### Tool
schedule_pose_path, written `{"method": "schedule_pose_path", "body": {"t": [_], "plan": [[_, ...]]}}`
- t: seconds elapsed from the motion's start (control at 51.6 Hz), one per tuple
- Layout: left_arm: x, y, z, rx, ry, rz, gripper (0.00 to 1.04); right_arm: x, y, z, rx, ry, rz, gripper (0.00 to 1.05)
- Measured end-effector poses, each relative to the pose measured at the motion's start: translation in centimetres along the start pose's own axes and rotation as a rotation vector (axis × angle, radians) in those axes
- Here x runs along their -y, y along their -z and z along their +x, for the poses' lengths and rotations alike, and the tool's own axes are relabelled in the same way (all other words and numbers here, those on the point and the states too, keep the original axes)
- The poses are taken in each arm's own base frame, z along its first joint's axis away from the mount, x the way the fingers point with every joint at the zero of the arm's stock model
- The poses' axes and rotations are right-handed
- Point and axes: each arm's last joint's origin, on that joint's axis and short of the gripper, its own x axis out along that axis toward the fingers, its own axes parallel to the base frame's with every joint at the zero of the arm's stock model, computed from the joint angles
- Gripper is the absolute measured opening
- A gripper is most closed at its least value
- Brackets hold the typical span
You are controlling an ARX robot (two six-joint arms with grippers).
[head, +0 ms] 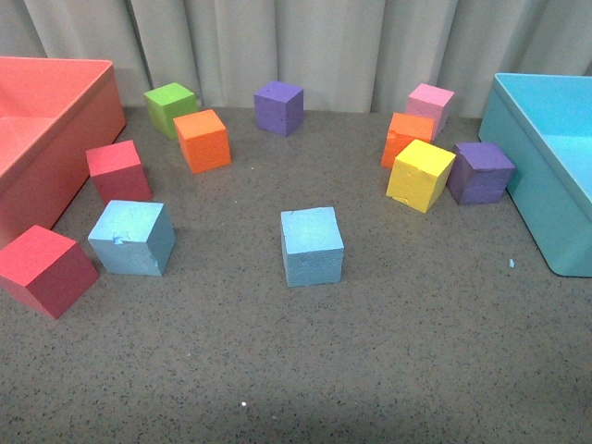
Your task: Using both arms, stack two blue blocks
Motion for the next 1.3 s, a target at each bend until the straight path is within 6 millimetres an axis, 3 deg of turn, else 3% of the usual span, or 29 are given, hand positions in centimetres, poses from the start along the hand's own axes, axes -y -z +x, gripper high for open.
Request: {"method": "schedule_pose_path", "body": {"t": [0.136,0.388,1.299], "plan": [[0.0,0.0,0.0,0.0,-0.001,0.0,0.98,1.0,-0.1,-1.0,0.005,0.005,0.002,0.01],[0.0,0.0,0.0,0.0,0.0,0.0,0.98,1.0,-0.2,-2.4,0.009,0.003,0.002,0.01],[0.0,0.0,0.0,0.0,0.0,0.0,0.98,1.0,-0.5,-4.9,0.023,0.003,0.002,0.01]]}}
